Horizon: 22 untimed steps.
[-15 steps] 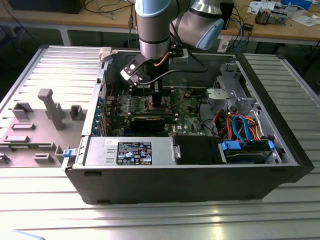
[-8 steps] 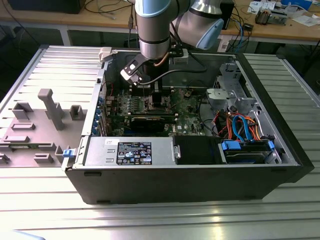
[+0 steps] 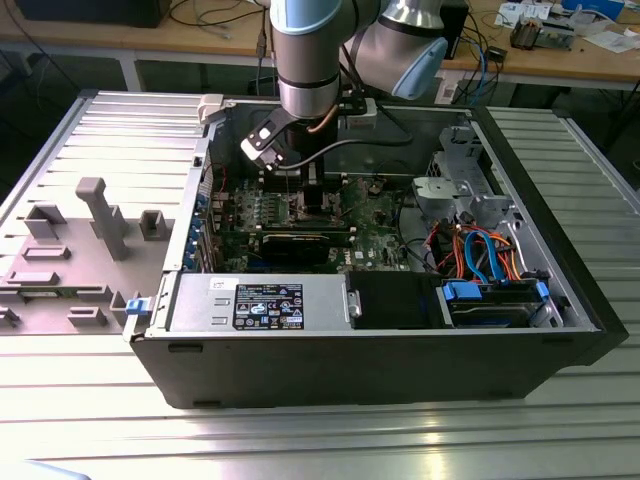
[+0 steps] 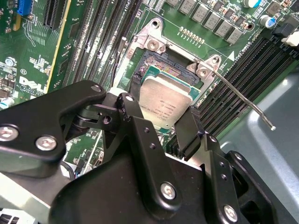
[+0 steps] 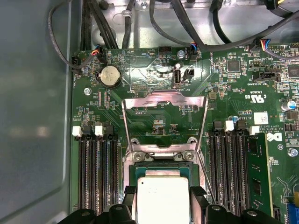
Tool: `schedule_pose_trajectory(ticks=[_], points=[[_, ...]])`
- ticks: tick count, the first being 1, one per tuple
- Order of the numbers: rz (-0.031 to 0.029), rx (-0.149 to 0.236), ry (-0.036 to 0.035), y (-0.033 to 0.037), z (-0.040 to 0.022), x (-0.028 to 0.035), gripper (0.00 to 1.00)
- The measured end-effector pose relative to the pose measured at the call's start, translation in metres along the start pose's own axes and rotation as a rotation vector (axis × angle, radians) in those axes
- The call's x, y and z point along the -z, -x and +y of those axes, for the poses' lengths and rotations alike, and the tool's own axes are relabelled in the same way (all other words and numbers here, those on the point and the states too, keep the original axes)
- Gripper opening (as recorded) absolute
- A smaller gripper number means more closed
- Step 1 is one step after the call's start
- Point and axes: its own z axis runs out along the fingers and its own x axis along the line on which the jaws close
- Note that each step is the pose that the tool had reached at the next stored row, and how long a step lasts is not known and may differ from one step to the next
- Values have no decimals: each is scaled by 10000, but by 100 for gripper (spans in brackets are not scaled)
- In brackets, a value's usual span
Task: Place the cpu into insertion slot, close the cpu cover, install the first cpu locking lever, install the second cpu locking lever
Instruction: 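Place the cpu into insertion slot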
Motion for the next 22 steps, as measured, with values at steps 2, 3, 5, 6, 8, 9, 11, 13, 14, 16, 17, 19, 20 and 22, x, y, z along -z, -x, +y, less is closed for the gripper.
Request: schedule_pose_trajectory(ticks=[2, 3, 5, 6, 8, 9, 11, 13, 14, 16, 17, 19, 20, 22], points=[[0, 0, 0, 0, 0, 0, 54], [0, 0, 0, 0, 0, 0, 54], [0, 0, 0, 0, 0, -1, 54], [0, 0, 0, 0, 0, -1, 54], [0, 0, 0, 0, 0, -1, 54], [2, 0, 2, 0, 0, -4, 54], [1, 0, 1, 0, -1, -14, 54], [1, 0, 0, 0, -3, -31, 54], [0, -1, 0, 0, -3, -40, 54], [3, 43, -1, 2, -6, -63, 54], [6, 85, -3, 3, -7, -66, 54], [22, 237, -3, 16, -9, -75, 54], [23, 251, -4, 23, -11, -77, 54], [23, 253, -4, 37, -11, -81, 54]])
